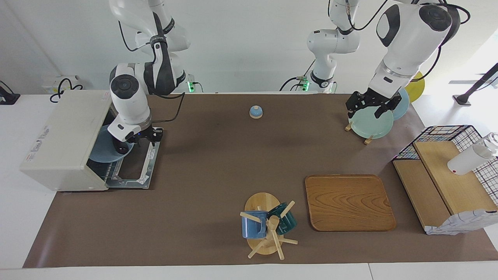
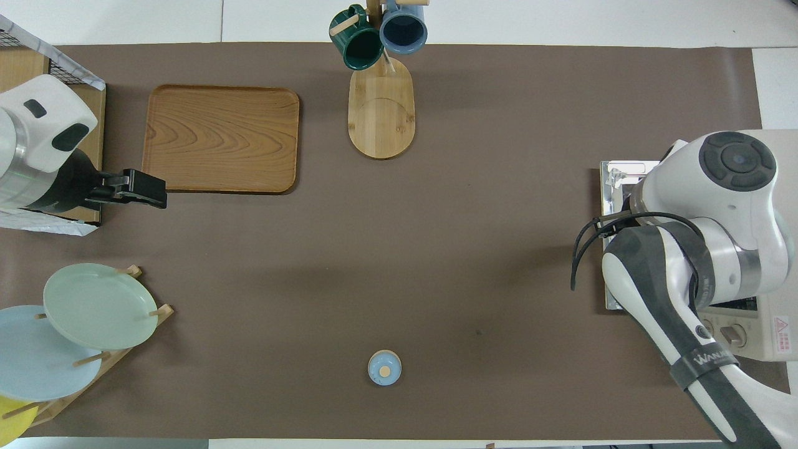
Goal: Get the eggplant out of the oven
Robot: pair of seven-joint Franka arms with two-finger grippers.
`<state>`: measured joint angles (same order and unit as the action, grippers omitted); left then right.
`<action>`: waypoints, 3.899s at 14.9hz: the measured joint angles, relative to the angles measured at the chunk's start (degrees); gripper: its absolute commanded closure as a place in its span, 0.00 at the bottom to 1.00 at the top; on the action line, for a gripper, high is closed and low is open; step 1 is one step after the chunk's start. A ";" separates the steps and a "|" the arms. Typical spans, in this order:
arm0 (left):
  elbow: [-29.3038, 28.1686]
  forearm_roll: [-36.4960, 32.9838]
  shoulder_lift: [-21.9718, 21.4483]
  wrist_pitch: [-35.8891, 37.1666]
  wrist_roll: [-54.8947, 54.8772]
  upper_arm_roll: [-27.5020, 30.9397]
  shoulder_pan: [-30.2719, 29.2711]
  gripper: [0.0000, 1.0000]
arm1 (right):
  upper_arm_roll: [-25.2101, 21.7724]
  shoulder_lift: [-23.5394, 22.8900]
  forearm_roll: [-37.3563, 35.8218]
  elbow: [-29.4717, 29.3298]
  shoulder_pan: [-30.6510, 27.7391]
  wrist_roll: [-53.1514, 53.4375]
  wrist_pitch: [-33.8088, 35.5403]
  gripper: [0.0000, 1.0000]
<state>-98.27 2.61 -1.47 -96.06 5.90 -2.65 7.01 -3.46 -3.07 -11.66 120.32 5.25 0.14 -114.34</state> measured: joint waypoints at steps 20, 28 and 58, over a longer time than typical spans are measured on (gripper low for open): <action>0.00 0.00 0.00 -1.01 0.02 0.00 -0.01 0.00 | -0.05 2.22 -4.63 6.66 -4.45 -0.23 -3.55 1.00; 0.00 0.00 0.00 -1.44 0.02 0.00 -0.01 0.00 | 0.88 1.05 -4.98 -4.58 9.67 5.47 4.22 1.00; -0.27 0.00 0.01 -3.74 0.02 -0.20 -0.68 0.00 | 1.60 -23.88 10.41 -32.44 38.11 43.19 2.47 0.55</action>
<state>-98.54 2.61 -1.46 -99.80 5.92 -2.85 6.33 -1.86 -26.95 -1.25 87.88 43.36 43.34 -111.87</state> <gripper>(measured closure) 0.000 0.419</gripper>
